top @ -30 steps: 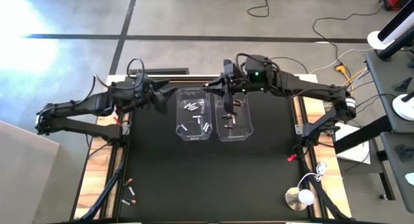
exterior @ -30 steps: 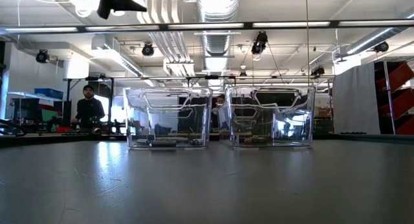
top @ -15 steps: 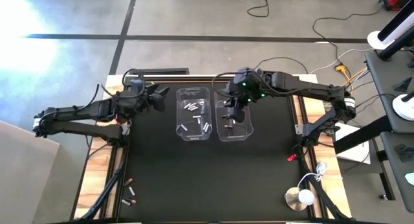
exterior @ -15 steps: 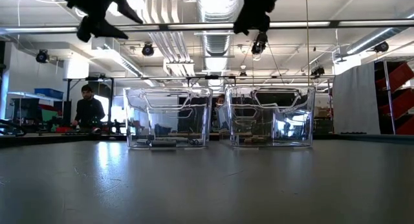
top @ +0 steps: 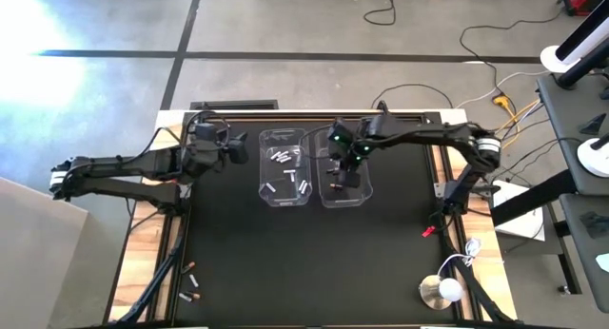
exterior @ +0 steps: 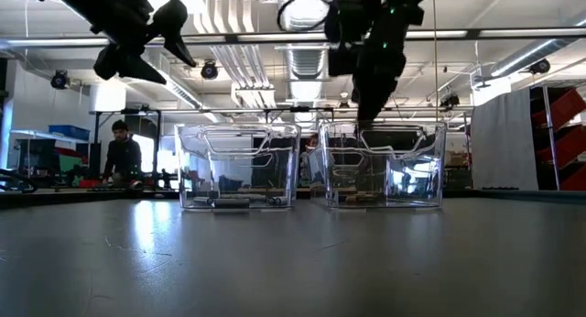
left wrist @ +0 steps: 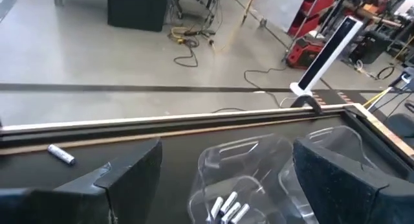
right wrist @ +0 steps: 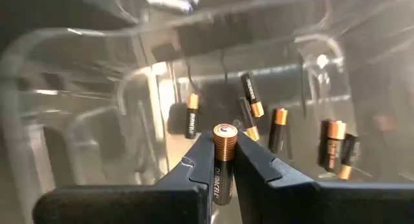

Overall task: Sort batteries
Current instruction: Put the black battery into the right transparent bin, then put the white battery into the left transparent bin

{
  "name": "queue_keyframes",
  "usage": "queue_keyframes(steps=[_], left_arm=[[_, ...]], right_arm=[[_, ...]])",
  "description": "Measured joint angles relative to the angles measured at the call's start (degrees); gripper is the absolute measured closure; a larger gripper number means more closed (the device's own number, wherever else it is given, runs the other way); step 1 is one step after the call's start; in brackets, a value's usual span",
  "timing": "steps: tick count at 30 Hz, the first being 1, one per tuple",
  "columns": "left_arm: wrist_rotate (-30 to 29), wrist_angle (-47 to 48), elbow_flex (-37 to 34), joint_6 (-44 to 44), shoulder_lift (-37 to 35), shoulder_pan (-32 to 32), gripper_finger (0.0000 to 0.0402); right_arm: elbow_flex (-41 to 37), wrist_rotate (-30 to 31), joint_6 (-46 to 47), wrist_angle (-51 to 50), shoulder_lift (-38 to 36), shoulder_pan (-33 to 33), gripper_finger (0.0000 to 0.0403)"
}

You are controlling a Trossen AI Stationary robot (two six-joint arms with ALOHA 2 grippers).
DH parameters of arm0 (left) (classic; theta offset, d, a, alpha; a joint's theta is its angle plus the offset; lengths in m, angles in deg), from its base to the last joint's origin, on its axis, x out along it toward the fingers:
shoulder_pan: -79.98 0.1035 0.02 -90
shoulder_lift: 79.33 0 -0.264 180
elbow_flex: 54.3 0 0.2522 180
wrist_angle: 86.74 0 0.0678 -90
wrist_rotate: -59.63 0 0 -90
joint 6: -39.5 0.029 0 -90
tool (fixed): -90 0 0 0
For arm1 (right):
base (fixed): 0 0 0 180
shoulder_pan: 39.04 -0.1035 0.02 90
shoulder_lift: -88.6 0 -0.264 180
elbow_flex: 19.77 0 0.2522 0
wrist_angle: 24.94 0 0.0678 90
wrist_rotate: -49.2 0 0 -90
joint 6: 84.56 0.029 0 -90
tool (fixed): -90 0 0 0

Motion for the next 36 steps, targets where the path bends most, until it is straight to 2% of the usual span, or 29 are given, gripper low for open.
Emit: queue_keyframes(steps=[6,12,22,26,33,36], left_arm=[[0.69,5.71,1.33,-5.52,-0.35,0.06,0.0081],[6.16,8.96,1.48,-7.54,-0.46,0.04,0.0090],[5.81,11.43,1.48,-8.90,-0.48,0.04,0.0128],[5.50,12.58,1.48,-9.64,-0.48,0.04,0.0139],[4.87,17.88,1.37,-18.92,-0.48,0.04,0.0141],[2.92,19.99,1.28,-22.71,-0.32,0.04,0.0141]], right_arm=[[0.39,0.11,-0.51,2.72,6.74,0.55,0.0374],[0.42,0.10,-1.29,3.06,10.97,0.49,0.0374],[-0.39,0.12,-1.82,4.62,13.43,0.49,0.0370],[-0.39,1.39,0.74,4.90,14.49,0.49,0.0323],[-0.27,2.55,1.69,4.08,12.20,0.20,0.0235],[1.98,7.63,1.50,-0.85,8.27,-1.28,0.0214]])
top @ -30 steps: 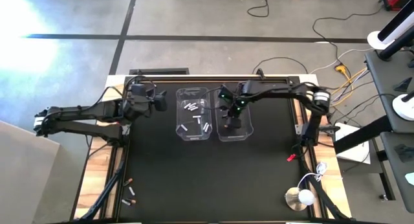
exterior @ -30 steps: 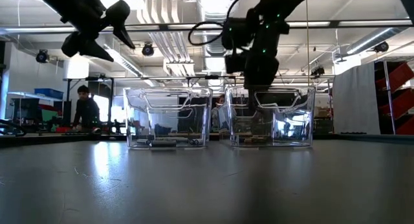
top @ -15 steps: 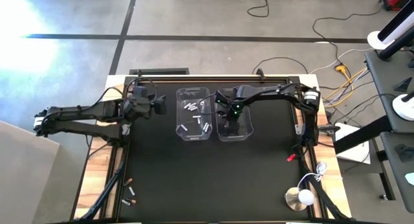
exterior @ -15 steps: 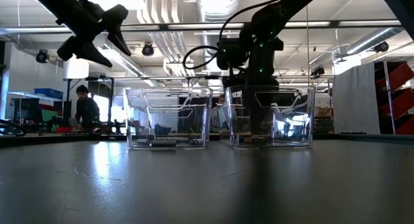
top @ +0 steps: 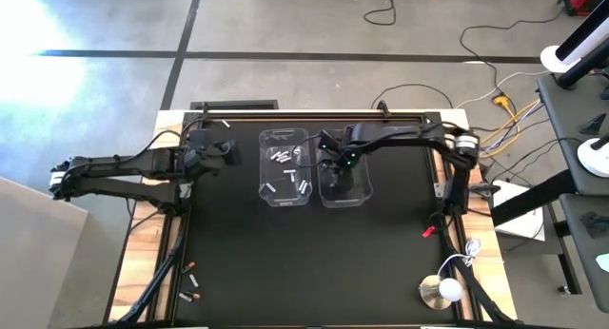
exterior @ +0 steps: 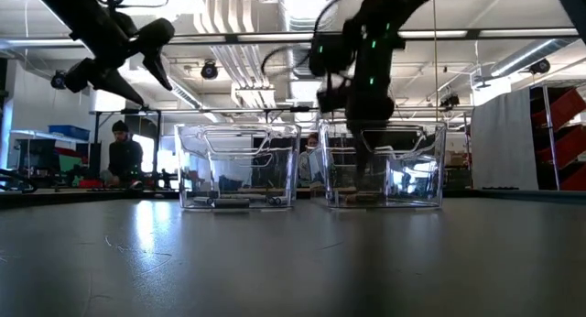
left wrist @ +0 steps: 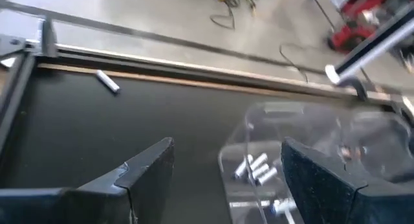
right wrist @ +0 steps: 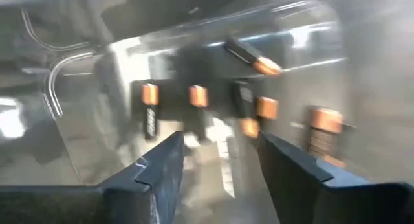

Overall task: Sort batteries
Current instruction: Put the white battery into the left transparent bin

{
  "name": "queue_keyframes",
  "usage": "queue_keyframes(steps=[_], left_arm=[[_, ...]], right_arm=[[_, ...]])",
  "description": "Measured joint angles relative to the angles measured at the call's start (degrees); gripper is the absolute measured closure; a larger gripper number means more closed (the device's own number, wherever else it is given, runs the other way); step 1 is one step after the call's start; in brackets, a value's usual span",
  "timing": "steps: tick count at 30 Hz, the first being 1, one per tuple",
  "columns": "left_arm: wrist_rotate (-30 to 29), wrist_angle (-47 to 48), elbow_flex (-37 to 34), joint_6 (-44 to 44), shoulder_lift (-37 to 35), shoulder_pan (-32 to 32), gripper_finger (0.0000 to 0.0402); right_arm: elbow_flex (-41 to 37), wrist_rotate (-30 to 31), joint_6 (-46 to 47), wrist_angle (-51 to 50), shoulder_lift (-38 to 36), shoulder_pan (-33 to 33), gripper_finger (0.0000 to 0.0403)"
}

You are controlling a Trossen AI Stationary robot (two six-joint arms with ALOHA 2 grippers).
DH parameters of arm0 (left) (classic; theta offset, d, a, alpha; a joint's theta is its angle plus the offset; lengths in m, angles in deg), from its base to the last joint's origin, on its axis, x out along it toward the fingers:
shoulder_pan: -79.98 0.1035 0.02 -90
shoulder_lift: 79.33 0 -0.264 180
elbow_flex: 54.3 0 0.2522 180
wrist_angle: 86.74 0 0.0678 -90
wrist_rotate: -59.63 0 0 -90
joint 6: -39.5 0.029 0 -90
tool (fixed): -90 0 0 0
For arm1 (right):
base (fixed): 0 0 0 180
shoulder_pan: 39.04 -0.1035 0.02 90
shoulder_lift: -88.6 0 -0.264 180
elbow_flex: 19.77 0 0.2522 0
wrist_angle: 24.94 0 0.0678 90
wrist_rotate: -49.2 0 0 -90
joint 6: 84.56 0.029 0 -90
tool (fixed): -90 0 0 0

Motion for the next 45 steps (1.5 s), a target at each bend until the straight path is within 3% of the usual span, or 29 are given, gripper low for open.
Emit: queue_keyframes(steps=[4,11,14,17,22,27,34,41,45], left_arm=[[-3.69,-0.53,0.00,-2.56,0.83,0.02,0.0142],[-4.31,-1.40,0.00,-5.92,3.72,0.59,0.0142],[4.93,-0.53,0.00,-15.36,5.21,6.31,0.0142],[12.56,-0.60,0.00,-15.10,7.54,14.56,0.0149],[17.12,-3.78,0.28,-14.52,12.28,26.81,0.0155],[21.15,-7.09,0.29,-18.59,17.64,34.96,0.0155],[23.17,-16.24,0.67,-20.43,26.69,39.34,0.0155],[29.21,-9.60,10.67,-15.79,39.16,45.05,0.0155],[28.67,-4.16,20.25,-11.26,46.54,45.68,0.0155]], right_arm=[[2.98,7.80,0.16,-5.50,-6.23,-3.42,0.0206],[4.13,6.54,12.38,-6.61,-19.13,-7.78,0.0213],[4.13,3.54,19.79,-9.25,-24.23,-9.05,0.0217],[4.13,3.27,23.02,-11.39,-28.03,-9.44,0.0220],[4.11,2.81,17.81,-11.58,-31.63,-9.40,0.0215],[4.11,2.33,16.50,-11.50,-33.96,-9.55,0.0201],[4.09,2.68,10.67,-11.71,-38.39,-9.38,0.0179],[4.11,3.51,1.40,-11.61,-40.45,-5.08,0.0153],[4.09,3.49,-0.10,-11.54,-39.85,-2.65,0.0142]])
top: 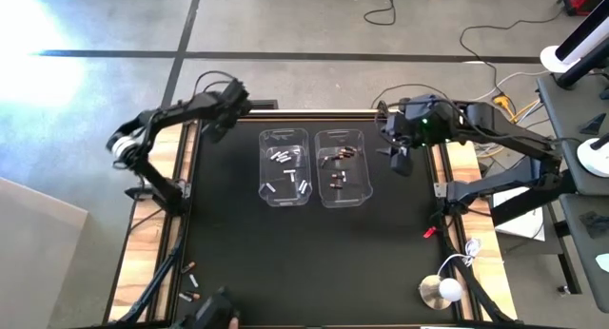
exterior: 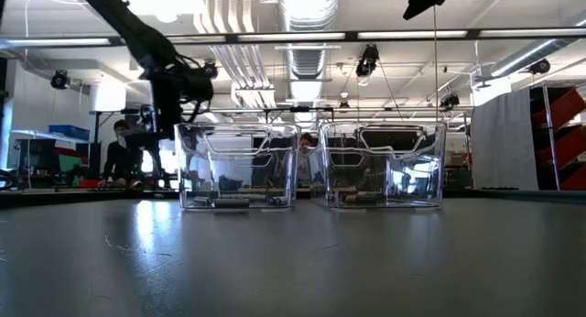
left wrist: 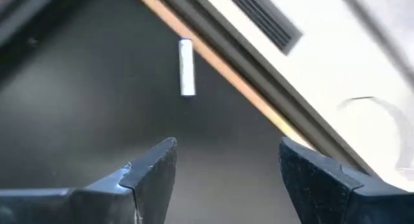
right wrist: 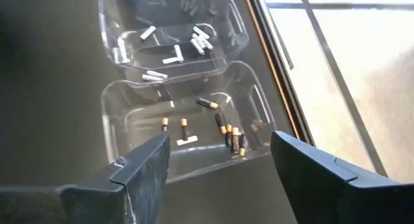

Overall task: Sort batteries
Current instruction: Put the white battery into the left transparent bin

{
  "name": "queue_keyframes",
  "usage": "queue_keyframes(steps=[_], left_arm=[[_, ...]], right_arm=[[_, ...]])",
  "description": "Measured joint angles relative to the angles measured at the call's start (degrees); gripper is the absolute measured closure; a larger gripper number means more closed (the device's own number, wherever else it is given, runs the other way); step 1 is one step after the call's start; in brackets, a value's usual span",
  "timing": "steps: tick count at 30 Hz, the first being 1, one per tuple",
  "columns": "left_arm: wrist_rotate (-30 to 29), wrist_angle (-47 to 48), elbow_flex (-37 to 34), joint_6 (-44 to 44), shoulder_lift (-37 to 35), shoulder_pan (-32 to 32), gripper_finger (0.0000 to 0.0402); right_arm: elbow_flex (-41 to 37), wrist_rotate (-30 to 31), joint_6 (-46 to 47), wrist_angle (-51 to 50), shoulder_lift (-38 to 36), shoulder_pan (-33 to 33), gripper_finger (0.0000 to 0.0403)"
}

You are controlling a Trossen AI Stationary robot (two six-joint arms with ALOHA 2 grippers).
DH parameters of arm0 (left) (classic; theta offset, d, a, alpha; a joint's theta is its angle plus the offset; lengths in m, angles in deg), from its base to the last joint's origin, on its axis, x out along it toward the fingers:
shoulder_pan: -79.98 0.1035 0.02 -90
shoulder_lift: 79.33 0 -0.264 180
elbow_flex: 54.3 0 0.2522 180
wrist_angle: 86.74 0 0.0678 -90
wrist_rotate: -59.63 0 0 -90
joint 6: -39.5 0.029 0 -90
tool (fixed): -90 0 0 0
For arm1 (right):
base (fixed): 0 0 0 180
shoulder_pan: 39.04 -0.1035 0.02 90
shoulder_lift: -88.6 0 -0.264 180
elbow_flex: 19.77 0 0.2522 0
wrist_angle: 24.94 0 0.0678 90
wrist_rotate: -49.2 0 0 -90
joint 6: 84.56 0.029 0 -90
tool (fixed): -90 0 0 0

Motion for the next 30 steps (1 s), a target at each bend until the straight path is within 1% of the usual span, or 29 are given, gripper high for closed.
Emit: queue_keyframes(steps=[3,5,10,13,16,19,21,24,30], left_arm=[[-0.17,9.87,5.94,-0.30,5.36,1.41,0.0155],[-0.15,14.23,8.57,-0.25,7.99,2.77,0.0155],[3.00,13.80,12.34,4.26,11.81,5.56,0.0155],[3.11,13.33,15.62,8.74,13.77,6.94,0.0155],[3.88,16.39,18.14,11.16,15.81,8.64,0.0155],[4.79,18.26,18.59,11.54,16.90,10.10,0.0155],[6.69,17.52,17.76,12.28,17.23,10.82,0.0156],[7.44,16.82,16.49,12.94,17.38,11.81,0.0165],[10.50,11.01,13.42,14.36,17.38,13.55,0.0191]], right_arm=[[-0.02,0.00,0.83,-0.11,0.76,1.11,0.0137],[-0.09,0.00,1.76,-1.39,0.81,1.11,0.0135],[-0.71,-0.12,5.19,-3.52,0.27,1.06,0.0144],[-1.26,-0.03,7.53,-3.56,0.03,1.06,0.0154],[-1.47,-0.03,9.51,-3.72,-0.04,1.06,0.0163],[-1.63,-0.03,10.19,-3.78,-0.04,1.06,0.0172],[-1.64,0.29,10.20,-3.78,-0.04,1.06,0.0176],[-1.64,0.98,10.28,-3.78,-0.04,1.06,0.0182],[-1.64,1.28,12.19,-3.71,-0.04,1.06,0.0189]])
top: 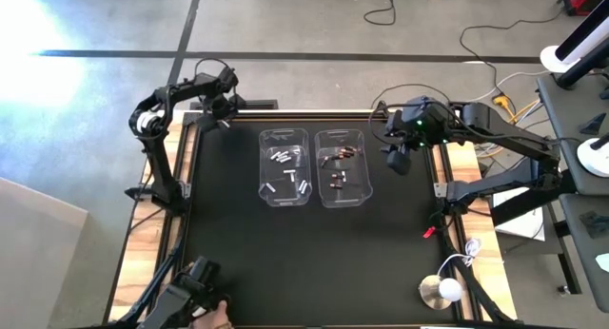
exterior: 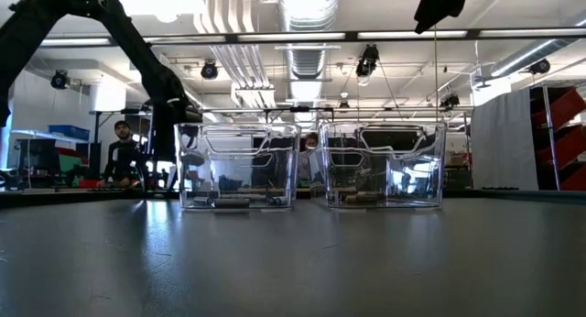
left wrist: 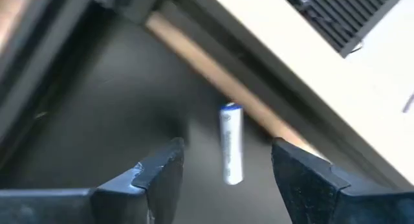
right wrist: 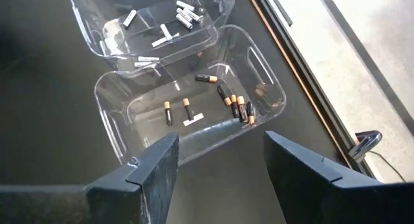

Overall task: Sort batteries
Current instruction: Put the white battery into the left transparent bin

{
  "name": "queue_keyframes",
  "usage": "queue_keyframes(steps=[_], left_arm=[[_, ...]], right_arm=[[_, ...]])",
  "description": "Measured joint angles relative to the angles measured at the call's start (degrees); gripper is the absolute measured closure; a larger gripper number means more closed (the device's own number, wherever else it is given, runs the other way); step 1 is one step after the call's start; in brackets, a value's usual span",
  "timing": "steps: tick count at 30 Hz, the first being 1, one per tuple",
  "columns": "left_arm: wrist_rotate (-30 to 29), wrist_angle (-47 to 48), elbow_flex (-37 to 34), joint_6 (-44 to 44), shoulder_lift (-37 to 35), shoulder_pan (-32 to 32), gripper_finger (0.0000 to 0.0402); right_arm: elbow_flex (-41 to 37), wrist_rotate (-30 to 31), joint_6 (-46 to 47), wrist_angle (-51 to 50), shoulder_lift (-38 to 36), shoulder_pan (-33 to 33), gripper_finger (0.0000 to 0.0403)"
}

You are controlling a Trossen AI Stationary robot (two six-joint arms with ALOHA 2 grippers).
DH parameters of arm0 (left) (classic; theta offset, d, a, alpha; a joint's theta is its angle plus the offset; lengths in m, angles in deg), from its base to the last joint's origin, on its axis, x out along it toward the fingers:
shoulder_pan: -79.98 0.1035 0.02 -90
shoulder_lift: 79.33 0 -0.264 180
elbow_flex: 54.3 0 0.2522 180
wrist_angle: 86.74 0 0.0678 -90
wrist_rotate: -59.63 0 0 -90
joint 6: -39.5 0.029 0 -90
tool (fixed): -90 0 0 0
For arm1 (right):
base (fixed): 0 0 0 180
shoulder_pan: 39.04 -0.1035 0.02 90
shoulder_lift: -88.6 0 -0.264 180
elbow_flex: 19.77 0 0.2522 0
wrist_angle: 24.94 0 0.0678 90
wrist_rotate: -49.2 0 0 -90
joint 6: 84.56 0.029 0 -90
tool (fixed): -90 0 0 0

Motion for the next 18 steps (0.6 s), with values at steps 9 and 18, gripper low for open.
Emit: queue_keyframes(steps=[9,18], left_arm=[[0.15,-2.99,-1.88,-0.44,-0.12,0.25,0.0237],[1.38,-4.36,-2.91,-0.44,-0.37,0.31,0.0312]], right_arm=[[0.00,0.25,2.78,0.41,0.05,0.00,0.0193],[0.00,0.25,4.48,0.39,0.07,0.00,0.0205]])
